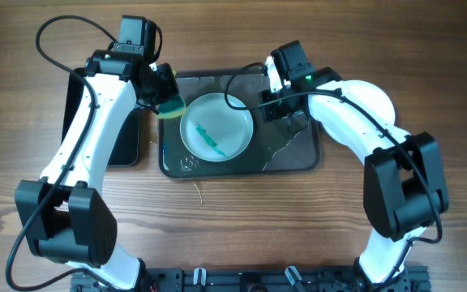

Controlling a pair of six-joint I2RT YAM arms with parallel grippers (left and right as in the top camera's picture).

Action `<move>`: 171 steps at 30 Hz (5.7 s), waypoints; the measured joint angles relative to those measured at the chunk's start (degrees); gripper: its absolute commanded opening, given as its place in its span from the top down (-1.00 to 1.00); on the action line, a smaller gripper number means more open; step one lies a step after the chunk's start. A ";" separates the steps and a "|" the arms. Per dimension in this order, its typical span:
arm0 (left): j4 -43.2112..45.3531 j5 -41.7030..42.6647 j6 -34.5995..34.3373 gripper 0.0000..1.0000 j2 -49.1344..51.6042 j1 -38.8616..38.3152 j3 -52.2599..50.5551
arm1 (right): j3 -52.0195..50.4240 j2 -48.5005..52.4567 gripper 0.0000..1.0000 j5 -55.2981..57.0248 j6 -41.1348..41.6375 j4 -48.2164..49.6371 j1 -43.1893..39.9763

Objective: Clean dirty plates on tray and stack at the side

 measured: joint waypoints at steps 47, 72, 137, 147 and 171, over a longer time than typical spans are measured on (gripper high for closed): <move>8.63 2.78 -0.46 0.92 0.57 -1.40 -8.11 | 7.61 14.45 0.91 -14.29 26.62 -0.52 2.84; 16.00 17.00 10.25 0.92 15.19 -6.75 -8.33 | 7.26 14.45 0.91 -15.54 26.12 -0.59 3.04; 7.34 -14.58 -6.08 0.92 15.91 -13.33 -6.14 | 6.84 14.45 0.91 -17.51 24.63 -0.59 4.17; 6.12 1.73 4.15 0.92 15.82 -13.38 -5.40 | 6.80 14.45 0.91 -17.75 23.54 -1.07 4.02; 2.14 5.97 2.73 0.92 13.97 -1.53 0.74 | 5.25 9.40 0.91 -5.84 21.38 -6.21 4.02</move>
